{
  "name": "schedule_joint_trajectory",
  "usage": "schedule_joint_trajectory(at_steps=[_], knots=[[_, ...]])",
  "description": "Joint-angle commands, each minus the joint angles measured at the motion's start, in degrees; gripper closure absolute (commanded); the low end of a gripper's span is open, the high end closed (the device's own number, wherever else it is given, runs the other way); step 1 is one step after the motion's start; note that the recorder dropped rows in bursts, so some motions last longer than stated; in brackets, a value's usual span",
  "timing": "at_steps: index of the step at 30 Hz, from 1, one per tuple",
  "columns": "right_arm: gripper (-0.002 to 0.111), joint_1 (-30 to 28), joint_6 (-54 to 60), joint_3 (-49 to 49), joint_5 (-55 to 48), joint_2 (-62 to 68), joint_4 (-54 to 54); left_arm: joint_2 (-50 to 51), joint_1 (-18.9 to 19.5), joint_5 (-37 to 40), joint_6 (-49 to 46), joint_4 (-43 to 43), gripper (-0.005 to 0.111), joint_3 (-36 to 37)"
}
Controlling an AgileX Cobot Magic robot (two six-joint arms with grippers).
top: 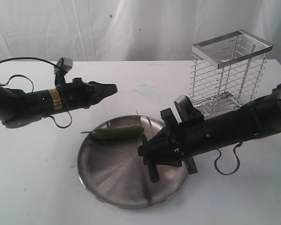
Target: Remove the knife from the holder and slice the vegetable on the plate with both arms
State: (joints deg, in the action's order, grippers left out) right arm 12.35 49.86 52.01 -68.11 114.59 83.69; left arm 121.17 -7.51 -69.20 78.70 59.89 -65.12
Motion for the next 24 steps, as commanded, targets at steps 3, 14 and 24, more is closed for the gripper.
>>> schedule_joint_trajectory(at_steps=[3, 14, 24], knots=[[0.108, -0.9, 3.2, -2.0, -0.4, 0.7, 1.5, -0.3, -3.3, -0.8, -0.7, 4.2, 0.107, -1.8], [0.108, -1.0, 4.6, -4.1, 1.0, 0.9, 1.5, 0.4, -4.6, -0.8, -2.6, 7.1, 0.107, -1.8], [0.108, -1.0, 4.6, -4.1, 0.9, 0.9, 1.6, 0.4, -5.3, -0.8, -2.7, 7.7, 0.107, -1.9]])
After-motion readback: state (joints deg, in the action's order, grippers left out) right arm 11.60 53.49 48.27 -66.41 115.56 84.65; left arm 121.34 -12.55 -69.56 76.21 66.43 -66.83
